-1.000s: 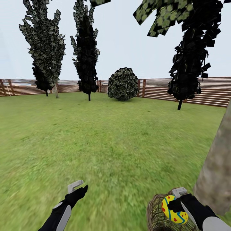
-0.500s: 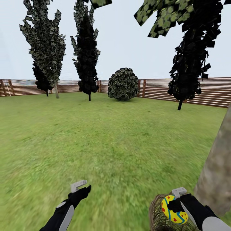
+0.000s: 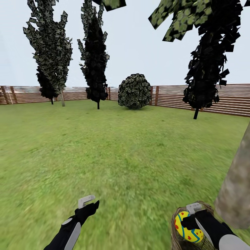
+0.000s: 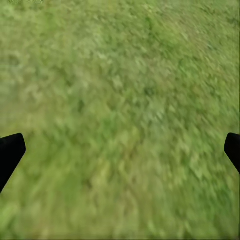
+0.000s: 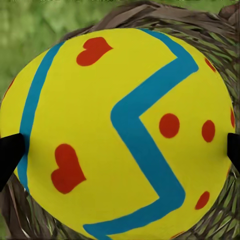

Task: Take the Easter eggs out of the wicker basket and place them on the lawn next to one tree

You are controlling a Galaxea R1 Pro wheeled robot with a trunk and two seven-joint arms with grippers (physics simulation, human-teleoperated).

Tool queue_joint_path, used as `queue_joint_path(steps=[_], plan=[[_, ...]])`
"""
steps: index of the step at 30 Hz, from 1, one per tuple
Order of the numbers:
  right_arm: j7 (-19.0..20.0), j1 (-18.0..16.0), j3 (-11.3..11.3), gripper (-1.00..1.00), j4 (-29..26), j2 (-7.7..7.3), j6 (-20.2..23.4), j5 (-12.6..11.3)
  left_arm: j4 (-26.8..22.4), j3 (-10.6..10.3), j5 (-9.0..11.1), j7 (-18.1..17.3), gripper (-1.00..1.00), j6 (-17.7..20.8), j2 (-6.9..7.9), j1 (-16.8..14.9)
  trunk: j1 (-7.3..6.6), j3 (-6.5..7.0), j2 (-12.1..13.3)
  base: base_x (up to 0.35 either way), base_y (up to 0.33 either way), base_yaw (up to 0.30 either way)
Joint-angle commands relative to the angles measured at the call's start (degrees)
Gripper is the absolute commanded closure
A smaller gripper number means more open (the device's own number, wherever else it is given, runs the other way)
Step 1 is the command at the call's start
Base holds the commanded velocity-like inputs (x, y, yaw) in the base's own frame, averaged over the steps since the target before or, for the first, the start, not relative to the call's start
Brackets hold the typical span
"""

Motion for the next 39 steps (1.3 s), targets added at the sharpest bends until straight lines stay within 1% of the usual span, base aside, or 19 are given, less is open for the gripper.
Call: queue_joint_path(steps=[1, 27, 32, 39], plan=[[0.3, 0.0, 0.1, 1.0, -0.1, 0.0, 0.3, 0.5, -0.1, 0.2, 0.6, 0.0, -1.0, 0.4, -0.06, 0.0, -0.23, 0.12, 0.4, 0.0, 0.002, 0.0], [0.3, 0.0, 0.3, 1.0, -0.1, 0.02, 0.1, 0.5, 0.0, 0.2, 0.5, 0.0, -1.0, 0.5, -0.09, 0.0, -5.94, 4.79, 10.8, 0.0, 0.0, 0.0], [0.3, 0.0, 0.4, 1.0, -0.1, 0.02, 0.0, 0.5, 0.0, 0.2, 0.5, -0.3, -1.0, 0.3, 0.0, 0.0, -5.94, 4.79, 10.8, -0.003, 0.032, 0.0], [0.3, 0.0, 0.2, 1.0, -0.1, 0.02, 0.0, 0.5, 0.6, -0.1, 0.3, -0.4, -1.0, 0.0, -0.06, 0.0, -5.94, 4.79, 10.8, -0.124, 0.308, 0.0]])
